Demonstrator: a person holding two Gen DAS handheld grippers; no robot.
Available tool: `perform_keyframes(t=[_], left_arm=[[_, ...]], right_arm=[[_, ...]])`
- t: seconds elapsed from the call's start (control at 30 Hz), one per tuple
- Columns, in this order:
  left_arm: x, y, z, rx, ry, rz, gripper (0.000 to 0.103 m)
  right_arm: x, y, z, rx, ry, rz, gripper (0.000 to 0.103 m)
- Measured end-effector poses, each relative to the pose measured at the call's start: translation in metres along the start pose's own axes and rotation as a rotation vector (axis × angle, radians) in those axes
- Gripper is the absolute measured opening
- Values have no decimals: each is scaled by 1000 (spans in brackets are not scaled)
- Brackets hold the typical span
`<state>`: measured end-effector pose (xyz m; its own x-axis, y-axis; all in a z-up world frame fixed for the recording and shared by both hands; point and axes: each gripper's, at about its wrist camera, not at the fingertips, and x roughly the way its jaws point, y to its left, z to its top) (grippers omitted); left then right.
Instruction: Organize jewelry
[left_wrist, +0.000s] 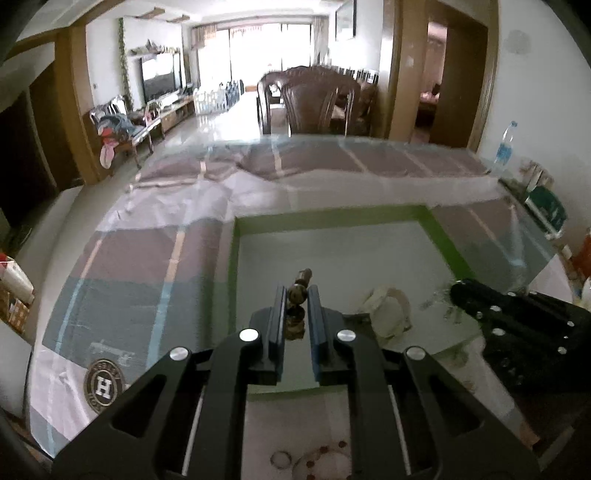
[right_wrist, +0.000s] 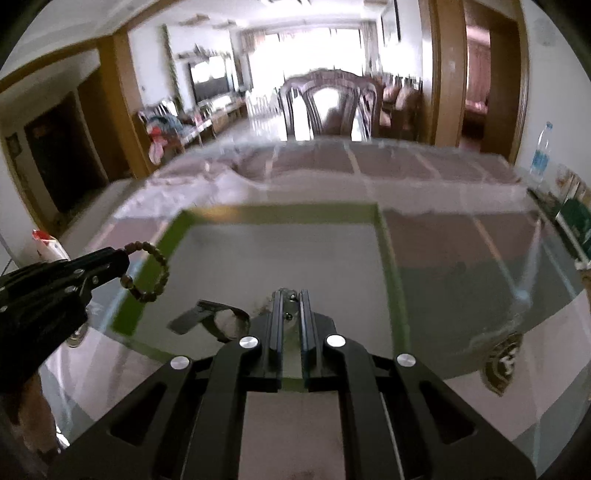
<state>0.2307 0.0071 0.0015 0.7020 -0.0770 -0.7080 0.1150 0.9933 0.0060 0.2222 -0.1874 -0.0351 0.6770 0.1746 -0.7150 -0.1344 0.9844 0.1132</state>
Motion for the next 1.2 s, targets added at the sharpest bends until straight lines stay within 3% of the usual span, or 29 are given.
perform_keyframes(t=[0.1, 0.13, 0.17, 0.2, 0.3, 0.4, 0.63, 0.77, 0.83, 0.87, 1.2], left_arm=[[16, 0, -5, -8, 33, -12, 12], [19, 2, -8, -22, 42, -14, 18], [17, 4, -11, -32, 41, -18, 25], [12, 7, -16, -32, 29, -15, 33], [-10, 10, -39, -4, 1, 10, 33], [-30, 11, -74, 36, -2, -24, 40], [-19, 14, -129, 85, 108, -52, 41], [-12, 6, -139, 109, 139, -85, 41], [-6, 3, -142, 116, 156, -98, 25], [-2, 0, -144, 115, 170, -95, 23], [4, -9, -153, 132, 199, -129, 23]], right_arm=[[16, -1, -5, 12, 30, -7, 11], [16, -1, -7, 12, 30, -6, 16], [13, -2, -10, 12, 28, -6, 35], [2, -4, -15, 11, 7, -6, 47], [-34, -10, -37, -12, -43, -20, 47], [-66, -27, -76, -1, -64, -14, 47], [-60, -63, -144, 129, 41, -24, 48], [-45, -57, -151, 131, 73, -15, 48], [-40, -55, -151, 129, 87, -10, 48], [-38, -53, -152, 128, 94, -10, 48], [-32, -31, -159, 50, 94, -75, 48]])
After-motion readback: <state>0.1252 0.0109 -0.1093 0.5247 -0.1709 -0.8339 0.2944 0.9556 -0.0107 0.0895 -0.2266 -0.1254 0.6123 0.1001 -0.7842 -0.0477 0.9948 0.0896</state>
